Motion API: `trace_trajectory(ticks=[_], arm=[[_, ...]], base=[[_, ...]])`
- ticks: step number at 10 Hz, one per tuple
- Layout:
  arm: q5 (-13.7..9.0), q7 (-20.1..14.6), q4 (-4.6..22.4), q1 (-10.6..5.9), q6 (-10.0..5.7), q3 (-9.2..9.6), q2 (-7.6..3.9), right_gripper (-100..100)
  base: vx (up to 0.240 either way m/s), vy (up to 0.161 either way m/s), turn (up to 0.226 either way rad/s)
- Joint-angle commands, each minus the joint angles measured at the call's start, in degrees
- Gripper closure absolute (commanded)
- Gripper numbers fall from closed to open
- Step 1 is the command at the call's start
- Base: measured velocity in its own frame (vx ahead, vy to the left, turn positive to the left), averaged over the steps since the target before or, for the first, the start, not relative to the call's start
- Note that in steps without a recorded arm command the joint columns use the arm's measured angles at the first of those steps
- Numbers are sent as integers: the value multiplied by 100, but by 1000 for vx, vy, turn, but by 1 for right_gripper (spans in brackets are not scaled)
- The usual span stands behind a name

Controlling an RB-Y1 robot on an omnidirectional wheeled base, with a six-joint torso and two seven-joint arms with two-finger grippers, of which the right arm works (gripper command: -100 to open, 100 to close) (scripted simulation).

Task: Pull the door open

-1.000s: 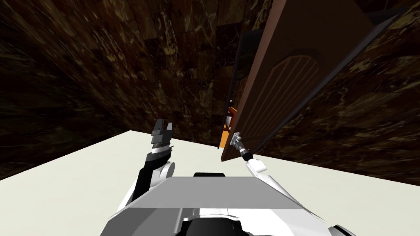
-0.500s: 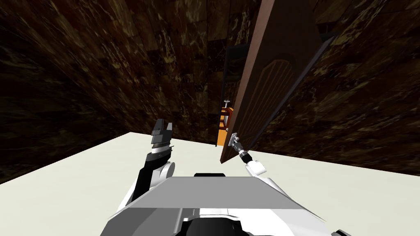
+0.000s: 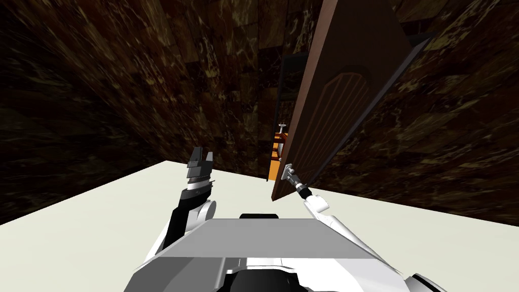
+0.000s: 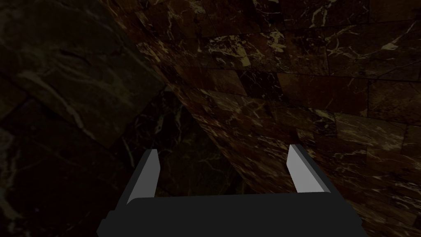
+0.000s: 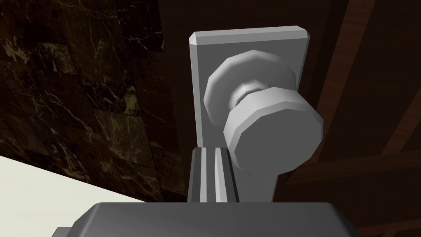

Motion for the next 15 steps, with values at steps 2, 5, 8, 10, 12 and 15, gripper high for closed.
trace_trajectory(ticks=[2, 5, 8, 10, 12, 15], arm=[[0, 0, 0, 0, 0, 0, 0, 100], [0, 0, 0, 0, 0, 0, 0, 100], [105, 20, -75, 43, 126, 71, 33, -100], [215, 41, -161, 81, 275, 118, 52, -100], [329, 63, -250, 121, 430, 167, 70, -100], [461, 89, -354, 167, 611, 224, 92, -100]], base=[[8, 2, 17], [-5, 5, -3], [-32, -27, 0], [-172, -138, 27], [-172, -134, -44], [-135, -144, -29]])
